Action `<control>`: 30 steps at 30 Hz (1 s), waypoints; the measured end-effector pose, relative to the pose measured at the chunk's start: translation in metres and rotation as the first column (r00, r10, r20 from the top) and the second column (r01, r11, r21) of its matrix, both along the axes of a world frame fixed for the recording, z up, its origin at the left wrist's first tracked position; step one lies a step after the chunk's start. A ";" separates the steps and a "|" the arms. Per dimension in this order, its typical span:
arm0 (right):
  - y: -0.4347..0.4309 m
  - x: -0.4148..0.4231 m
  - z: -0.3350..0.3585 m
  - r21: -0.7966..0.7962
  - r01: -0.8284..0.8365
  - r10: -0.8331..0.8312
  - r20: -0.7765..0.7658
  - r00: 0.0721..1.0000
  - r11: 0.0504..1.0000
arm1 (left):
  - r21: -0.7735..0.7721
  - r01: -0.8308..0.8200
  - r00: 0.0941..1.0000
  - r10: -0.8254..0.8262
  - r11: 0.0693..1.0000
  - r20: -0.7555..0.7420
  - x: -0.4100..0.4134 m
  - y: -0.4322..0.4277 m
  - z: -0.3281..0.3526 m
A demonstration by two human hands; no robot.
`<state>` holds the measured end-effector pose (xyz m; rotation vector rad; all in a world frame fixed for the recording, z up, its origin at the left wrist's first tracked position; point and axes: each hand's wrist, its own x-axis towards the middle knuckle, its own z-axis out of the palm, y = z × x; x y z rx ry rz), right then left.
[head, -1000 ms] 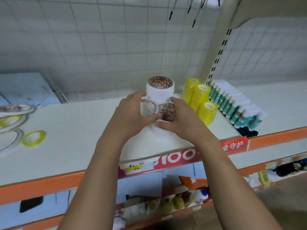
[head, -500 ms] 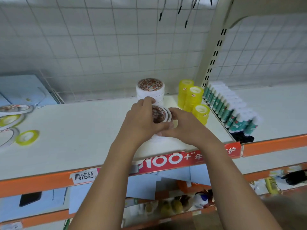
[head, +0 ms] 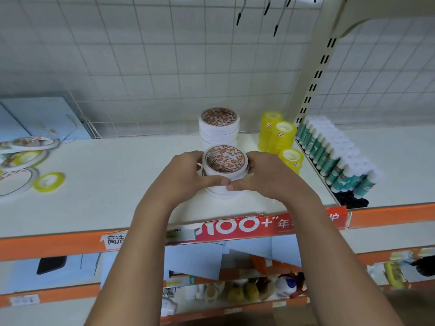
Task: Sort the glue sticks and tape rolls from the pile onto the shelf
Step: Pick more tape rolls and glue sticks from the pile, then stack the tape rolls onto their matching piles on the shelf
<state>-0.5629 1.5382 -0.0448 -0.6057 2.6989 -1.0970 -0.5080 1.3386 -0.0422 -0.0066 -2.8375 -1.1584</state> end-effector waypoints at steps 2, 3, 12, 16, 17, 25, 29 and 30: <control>0.000 -0.001 0.002 0.021 0.002 -0.002 -0.006 1.000 1.000 | -0.002 -0.004 1.000 0.004 1.000 0.000 -0.002 0.002 -0.001; 0.000 -0.001 0.003 0.045 0.005 -0.004 -0.018 1.000 0.999 | 0.001 -0.008 1.000 0.008 1.000 -0.002 -0.003 0.002 -0.001; -0.001 -0.002 0.004 0.121 0.040 -0.033 -0.063 0.997 0.992 | 0.016 -0.013 1.000 0.014 1.000 -0.021 -0.005 0.003 -0.007; -0.003 0.005 -0.005 0.106 0.052 -0.048 -0.044 0.998 0.993 | 0.012 0.009 1.000 -0.009 1.000 0.013 -0.005 0.005 -0.011; -0.005 0.005 -0.005 0.108 0.066 -0.060 -0.060 0.996 0.992 | 0.013 -0.004 1.000 0.004 1.000 0.010 -0.005 0.005 -0.012; -0.011 0.006 -0.009 0.155 0.133 -0.116 -0.118 0.986 0.979 | 0.032 -0.025 0.999 0.025 0.999 0.022 -0.003 0.003 -0.012; -0.009 0.009 -0.010 0.092 0.126 -0.123 -0.031 0.992 0.988 | 0.012 -0.031 0.999 0.031 0.999 0.025 -0.003 0.006 -0.012; -0.008 0.010 -0.009 0.092 0.117 -0.117 -0.012 0.993 0.989 | 0.010 -0.028 0.999 0.028 1.000 0.024 -0.003 0.007 -0.012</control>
